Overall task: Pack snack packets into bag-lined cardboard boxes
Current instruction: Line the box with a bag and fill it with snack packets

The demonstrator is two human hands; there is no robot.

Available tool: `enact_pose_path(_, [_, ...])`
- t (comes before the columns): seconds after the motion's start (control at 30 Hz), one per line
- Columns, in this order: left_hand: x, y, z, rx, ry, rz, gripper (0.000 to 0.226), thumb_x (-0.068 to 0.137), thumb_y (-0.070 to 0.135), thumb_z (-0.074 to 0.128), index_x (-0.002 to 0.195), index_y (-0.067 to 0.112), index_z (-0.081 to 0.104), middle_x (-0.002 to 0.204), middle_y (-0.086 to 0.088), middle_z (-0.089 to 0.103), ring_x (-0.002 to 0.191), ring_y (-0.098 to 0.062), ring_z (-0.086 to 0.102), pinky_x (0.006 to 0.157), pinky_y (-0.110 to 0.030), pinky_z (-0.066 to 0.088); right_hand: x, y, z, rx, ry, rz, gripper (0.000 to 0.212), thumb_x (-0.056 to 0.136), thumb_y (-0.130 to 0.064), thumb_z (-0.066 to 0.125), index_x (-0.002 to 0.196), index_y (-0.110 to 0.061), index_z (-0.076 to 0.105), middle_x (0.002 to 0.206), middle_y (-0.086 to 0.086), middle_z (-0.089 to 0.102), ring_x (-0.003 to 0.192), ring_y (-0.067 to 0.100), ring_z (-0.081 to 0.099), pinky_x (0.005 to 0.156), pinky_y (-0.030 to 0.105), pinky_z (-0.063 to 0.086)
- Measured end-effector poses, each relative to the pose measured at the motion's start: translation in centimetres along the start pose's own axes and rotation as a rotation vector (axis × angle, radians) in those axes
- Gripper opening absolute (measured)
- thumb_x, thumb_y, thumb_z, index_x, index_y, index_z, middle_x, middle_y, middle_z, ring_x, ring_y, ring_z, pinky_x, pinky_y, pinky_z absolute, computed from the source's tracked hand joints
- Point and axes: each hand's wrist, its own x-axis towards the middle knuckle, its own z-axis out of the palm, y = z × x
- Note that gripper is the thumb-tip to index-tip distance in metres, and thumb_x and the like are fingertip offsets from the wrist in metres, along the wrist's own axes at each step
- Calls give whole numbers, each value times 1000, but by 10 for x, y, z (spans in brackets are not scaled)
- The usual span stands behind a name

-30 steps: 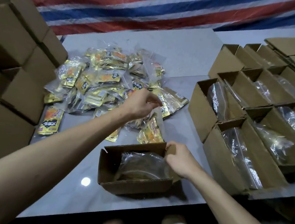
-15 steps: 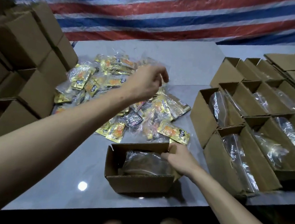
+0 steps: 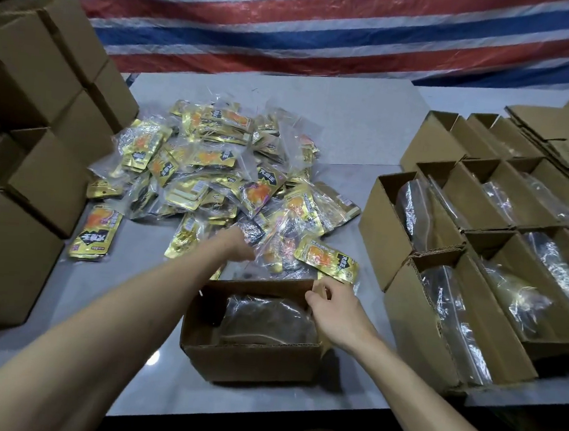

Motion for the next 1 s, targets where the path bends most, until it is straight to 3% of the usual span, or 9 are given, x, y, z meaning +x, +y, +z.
enact_pose_path(0.13, [10,-8,18,-184,-104,-100,21,95,22,68,91,4,58,82,-8,65,64,-16,61,53,-24,48,2,1,-1,2,-18,12,11,97,-28,53,92,-20,59,91,1,66,87,19,61,65,25,40])
enact_pose_path(0.2, [9,-6,17,-218,-114,-64,15,96,16,66,95,2,63,89,-9,68,68,-17,62,60,-25,51,2,1,-1,-2,-19,15,10,97,-28,53,92,-22,59,90,-2,65,84,16,59,63,25,39])
enact_pose_path(0.3, [1,4,0,-276,-25,76,12,98,11,60,99,0,66,96,-13,64,74,-17,58,63,-25,49,2,1,-1,-5,-15,17,10,96,-28,53,92,-21,60,88,-1,66,84,18,60,63,24,40])
enact_pose_path(0.43, [-26,36,-35,-307,84,321,20,97,12,62,78,8,57,85,-8,59,76,-17,56,67,-23,49,2,0,-1,-4,-6,22,13,95,-31,57,91,-19,59,84,-7,62,81,14,58,65,22,40])
enact_pose_path(0.57, [-66,66,-64,-347,175,556,20,98,13,61,81,3,60,79,-6,59,73,-17,53,65,-22,41,0,-4,-2,46,-16,8,26,97,-41,57,79,-24,54,76,-5,61,68,12,58,55,23,40])
enact_pose_path(0.67, [-95,80,-81,-491,158,654,19,101,14,57,87,2,60,92,-15,66,79,-16,54,67,-24,39,-3,-9,-3,57,13,24,23,96,-51,56,89,-29,58,85,-8,65,83,12,62,59,17,38])
enact_pose_path(0.73, [-111,85,-92,-656,138,677,23,103,16,53,80,14,53,106,-15,73,80,-16,63,72,-23,46,-6,-11,-3,69,37,28,29,94,-59,55,97,-30,59,87,-9,67,85,9,63,59,17,37])
enact_pose_path(0.87, [-140,84,-116,-895,105,708,29,107,21,44,78,21,41,106,-9,76,102,-33,71,101,-54,48,-10,-16,-4,153,91,15,49,83,-74,57,96,-27,58,84,-10,67,79,10,64,61,24,41])
enact_pose_path(1.0, [-164,72,-135,-1005,69,777,28,108,20,40,81,18,39,109,-17,74,101,-42,71,99,-61,49,-16,-24,-11,266,280,-82,93,62,-95,46,127,-28,46,125,-7,55,115,15,55,91,30,44])
